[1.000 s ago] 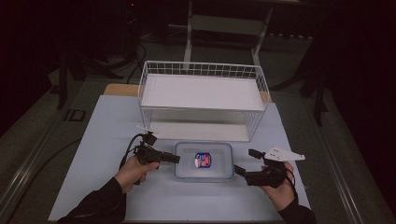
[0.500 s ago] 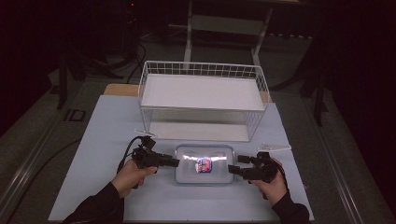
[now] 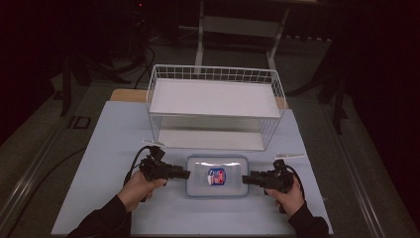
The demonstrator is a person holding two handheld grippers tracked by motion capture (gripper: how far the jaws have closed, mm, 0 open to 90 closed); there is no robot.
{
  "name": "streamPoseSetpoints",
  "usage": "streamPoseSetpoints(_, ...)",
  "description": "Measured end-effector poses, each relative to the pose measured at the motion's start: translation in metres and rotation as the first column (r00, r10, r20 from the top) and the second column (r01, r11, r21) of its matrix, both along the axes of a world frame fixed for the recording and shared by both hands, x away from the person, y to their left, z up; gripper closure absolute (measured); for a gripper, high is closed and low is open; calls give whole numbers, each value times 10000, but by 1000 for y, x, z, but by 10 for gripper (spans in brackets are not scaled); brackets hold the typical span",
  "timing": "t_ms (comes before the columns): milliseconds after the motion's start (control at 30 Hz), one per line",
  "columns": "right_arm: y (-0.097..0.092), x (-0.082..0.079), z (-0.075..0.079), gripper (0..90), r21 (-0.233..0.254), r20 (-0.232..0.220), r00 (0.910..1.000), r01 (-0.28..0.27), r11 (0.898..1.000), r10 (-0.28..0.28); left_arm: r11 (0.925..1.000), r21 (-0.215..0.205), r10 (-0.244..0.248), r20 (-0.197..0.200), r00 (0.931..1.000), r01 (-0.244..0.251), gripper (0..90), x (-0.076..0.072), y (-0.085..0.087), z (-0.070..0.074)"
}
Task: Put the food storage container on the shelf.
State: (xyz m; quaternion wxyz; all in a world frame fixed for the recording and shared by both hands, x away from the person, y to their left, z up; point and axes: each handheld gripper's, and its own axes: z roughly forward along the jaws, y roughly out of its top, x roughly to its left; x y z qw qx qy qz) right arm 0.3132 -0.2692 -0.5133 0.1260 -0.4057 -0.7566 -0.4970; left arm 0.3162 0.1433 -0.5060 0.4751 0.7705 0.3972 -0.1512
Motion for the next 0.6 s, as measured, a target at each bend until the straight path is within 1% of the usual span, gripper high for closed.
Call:
streamPoseSetpoints(33, 0, 0, 0, 492, -38, 46, 10000, -15, 10000, 15, 10000, -3, -23, 29, 10000, 23, 566, 0, 0, 0)
streamPoseSetpoints(100, 0, 0, 1, 505, -20, -53, 10000, 0, 10000, 0, 10000, 16, 9, 56, 10000, -9, 568, -2, 0, 0)
streamPoseSetpoints(133, 0, -1, 1, 510, 46, -153, 9998, 87, 10000, -86, 10000, 19, 32, 82, 10000, -32, 568, -3, 0, 1)
streamPoseSetpoints(200, 0, -3, 2, 520, 10, -223, 9996, 176, 9998, -176, 9999, 37, 96, 158, 9998, -97, 571, -6, -1, 2)
streamPoseSetpoints(267, 0, -5, 3, 527, -22, -170, 9995, 251, 9997, -252, 9998, 137, 144, 263, 9996, -147, 572, -10, -2, 4)
streamPoseSetpoints(300, 0, -7, 5, 529, -80, -269, 9992, 301, 9995, -303, 9997, 151, 185, 287, 9994, -189, 573, -11, -3, 5)
streamPoseSetpoints(400, 1, -9, 9, 529, -303, -57, 9994, 354, 9989, -356, 9993, 283, 237, 492, 9985, -252, 574, -14, -6, 7)
streamPoseSetpoints(467, 1, -10, 11, 529, -396, 83, 9992, 406, 9984, -403, 9993, 288, 218, 446, 9988, -231, 573, -13, -6, 7)
streamPoseSetpoints(533, 1, -11, 12, 529, -417, 99, 9992, 403, 9983, -400, 9993, 288, 218, 446, 9988, -231, 573, -13, -6, 7)
streamPoseSetpoints(567, 0, -11, 14, 529, -352, 197, 9989, 424, 9985, -417, 9993, 274, 255, 663, 9975, -273, 573, -15, -7, 13)
streamPoseSetpoints(600, 0, -11, 16, 529, -380, 276, 9988, 406, 9985, -395, 9993, 249, 243, 724, 9971, -261, 573, -15, -6, 15)
